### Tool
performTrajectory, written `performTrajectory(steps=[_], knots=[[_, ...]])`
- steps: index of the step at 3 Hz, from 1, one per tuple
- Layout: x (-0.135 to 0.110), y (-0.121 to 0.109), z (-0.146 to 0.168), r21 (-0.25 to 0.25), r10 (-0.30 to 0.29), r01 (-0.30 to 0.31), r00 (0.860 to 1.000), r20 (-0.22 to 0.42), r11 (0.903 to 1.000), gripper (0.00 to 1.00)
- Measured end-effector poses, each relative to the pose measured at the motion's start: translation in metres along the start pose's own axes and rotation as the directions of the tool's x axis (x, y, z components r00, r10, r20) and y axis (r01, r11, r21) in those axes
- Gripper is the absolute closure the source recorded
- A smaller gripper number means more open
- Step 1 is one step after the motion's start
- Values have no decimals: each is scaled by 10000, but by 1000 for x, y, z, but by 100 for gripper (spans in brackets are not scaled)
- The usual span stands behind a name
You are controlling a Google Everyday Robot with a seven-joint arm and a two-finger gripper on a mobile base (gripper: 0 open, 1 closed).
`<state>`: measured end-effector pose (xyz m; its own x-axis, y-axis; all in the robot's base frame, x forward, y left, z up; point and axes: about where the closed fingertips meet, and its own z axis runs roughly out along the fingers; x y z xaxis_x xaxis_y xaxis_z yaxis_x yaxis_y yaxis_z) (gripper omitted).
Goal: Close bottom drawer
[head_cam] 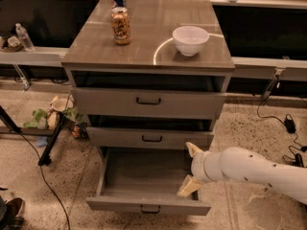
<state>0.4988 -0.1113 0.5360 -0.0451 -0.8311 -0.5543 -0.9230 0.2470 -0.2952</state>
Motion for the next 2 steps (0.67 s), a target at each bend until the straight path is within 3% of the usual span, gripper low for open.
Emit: performTrajectory(steps=[1, 2], knots=[[62, 10, 46, 631, 147, -132, 9996, -230, 9979, 0], [96, 9, 79, 1234, -82, 105, 9998, -189, 9923, 0]])
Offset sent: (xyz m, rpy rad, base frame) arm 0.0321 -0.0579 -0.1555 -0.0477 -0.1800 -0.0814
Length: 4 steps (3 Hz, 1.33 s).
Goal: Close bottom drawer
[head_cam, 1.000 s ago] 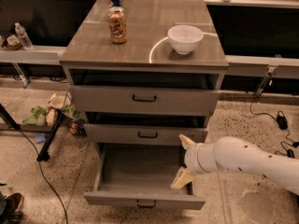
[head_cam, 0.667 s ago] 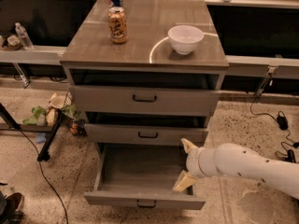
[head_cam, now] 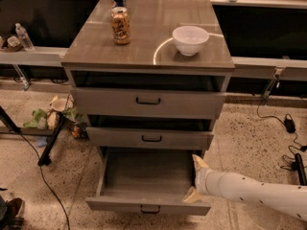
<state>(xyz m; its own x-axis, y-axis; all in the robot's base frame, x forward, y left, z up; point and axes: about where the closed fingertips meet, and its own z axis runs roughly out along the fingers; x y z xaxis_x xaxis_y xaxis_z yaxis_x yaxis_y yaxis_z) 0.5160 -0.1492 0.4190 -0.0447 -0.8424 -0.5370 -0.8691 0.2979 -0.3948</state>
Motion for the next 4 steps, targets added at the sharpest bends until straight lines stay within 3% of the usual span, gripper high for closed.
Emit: performTrajectory(steps=[1, 2, 3, 4], knots=[[0, 0, 0, 0, 1, -1, 10000, -1, 10000, 0], [37, 23, 34, -61, 818, -821, 9961, -342, 9966, 0], [77, 57, 71, 18, 1157, -1157, 9929, -273, 9933, 18], [78, 60, 74, -14, 1175, -1176, 9928, -252, 9931, 23]])
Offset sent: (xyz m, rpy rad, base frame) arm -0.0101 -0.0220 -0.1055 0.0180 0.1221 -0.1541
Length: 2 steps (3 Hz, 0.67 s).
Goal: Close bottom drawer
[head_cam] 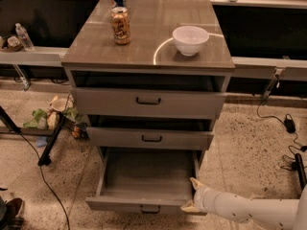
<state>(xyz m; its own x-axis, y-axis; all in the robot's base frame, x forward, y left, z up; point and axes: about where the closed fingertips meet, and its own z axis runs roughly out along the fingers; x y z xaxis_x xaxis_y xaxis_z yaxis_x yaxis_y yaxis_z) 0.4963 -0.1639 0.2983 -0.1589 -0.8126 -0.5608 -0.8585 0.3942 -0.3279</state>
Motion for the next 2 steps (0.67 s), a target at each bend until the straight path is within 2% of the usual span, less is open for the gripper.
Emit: performTrajectory(steps=[2], knots=[[-1, 2, 2, -36, -5, 5, 10000, 22, 10000, 74]])
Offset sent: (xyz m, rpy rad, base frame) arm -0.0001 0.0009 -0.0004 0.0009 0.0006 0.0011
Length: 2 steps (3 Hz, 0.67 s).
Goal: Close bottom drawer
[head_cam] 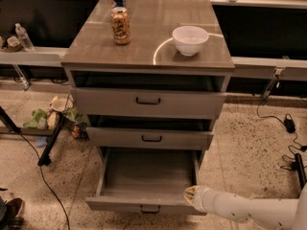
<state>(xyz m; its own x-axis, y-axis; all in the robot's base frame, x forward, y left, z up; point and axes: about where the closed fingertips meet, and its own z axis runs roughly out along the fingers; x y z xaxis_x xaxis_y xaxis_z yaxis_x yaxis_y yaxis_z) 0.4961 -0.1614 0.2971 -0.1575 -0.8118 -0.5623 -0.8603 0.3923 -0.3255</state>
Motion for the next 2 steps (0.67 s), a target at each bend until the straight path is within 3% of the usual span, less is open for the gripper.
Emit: performTrajectory(steps=[1, 2], knots=[[13, 9, 11, -262, 60, -64, 9999, -159, 9996, 97], [26, 25, 24, -405, 300, -301, 9995, -29, 9987, 100]])
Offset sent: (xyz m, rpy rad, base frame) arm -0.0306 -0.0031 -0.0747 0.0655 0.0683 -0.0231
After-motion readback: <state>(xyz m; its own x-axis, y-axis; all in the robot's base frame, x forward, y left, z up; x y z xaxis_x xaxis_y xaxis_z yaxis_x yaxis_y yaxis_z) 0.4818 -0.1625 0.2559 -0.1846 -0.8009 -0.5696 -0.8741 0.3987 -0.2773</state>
